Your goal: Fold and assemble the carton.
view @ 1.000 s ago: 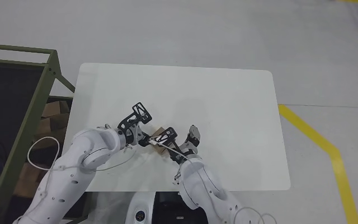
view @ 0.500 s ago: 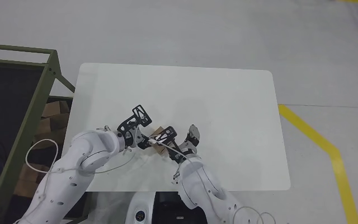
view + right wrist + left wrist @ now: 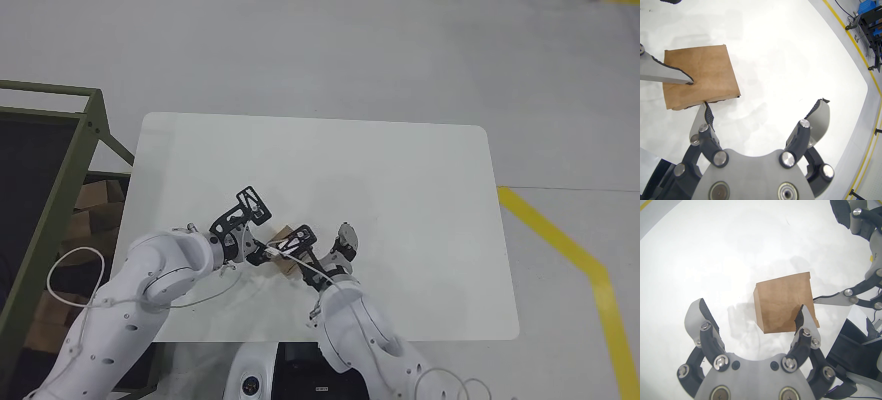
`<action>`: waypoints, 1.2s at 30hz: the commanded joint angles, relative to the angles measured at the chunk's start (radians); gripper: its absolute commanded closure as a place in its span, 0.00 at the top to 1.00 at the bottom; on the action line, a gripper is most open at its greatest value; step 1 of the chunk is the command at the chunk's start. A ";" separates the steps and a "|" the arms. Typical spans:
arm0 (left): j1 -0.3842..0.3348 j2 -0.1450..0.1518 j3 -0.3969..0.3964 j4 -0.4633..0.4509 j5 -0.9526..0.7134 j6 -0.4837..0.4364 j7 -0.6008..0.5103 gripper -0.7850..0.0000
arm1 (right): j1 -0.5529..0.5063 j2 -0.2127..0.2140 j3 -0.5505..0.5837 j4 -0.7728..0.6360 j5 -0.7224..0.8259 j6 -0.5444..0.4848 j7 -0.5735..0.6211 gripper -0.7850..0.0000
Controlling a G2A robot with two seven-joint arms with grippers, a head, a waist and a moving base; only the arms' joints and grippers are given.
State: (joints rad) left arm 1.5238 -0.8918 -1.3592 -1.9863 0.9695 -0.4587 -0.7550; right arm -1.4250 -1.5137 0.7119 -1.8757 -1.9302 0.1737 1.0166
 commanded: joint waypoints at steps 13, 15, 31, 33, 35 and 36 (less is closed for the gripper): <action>-0.005 0.000 0.000 0.004 -0.009 -0.009 -0.009 1.00 | 0.008 -0.009 -0.005 0.014 -0.002 0.003 0.003 1.00; -0.007 0.000 0.001 0.005 -0.013 -0.012 -0.012 1.00 | 0.008 -0.010 -0.005 0.014 -0.001 0.004 0.003 1.00; -0.019 0.000 0.010 0.010 -0.024 -0.016 -0.025 1.00 | 0.007 -0.020 0.000 0.021 -0.004 -0.001 0.003 1.00; -0.019 0.000 0.009 0.010 -0.027 -0.018 -0.026 1.00 | 0.007 -0.021 0.000 0.022 -0.005 -0.001 0.003 1.00; -0.020 0.000 0.009 0.012 -0.031 -0.019 -0.027 1.00 | 0.007 -0.022 0.001 0.023 -0.003 -0.002 -0.001 1.00; -0.020 0.000 0.008 0.012 -0.030 -0.018 -0.028 1.00 | 0.007 -0.022 0.001 0.023 -0.003 -0.002 -0.002 1.00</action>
State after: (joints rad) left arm 1.5043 -0.8919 -1.3506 -1.9747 0.9393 -0.4777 -0.7820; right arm -1.4176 -1.5354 0.7123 -1.8527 -1.9342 0.1715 1.0161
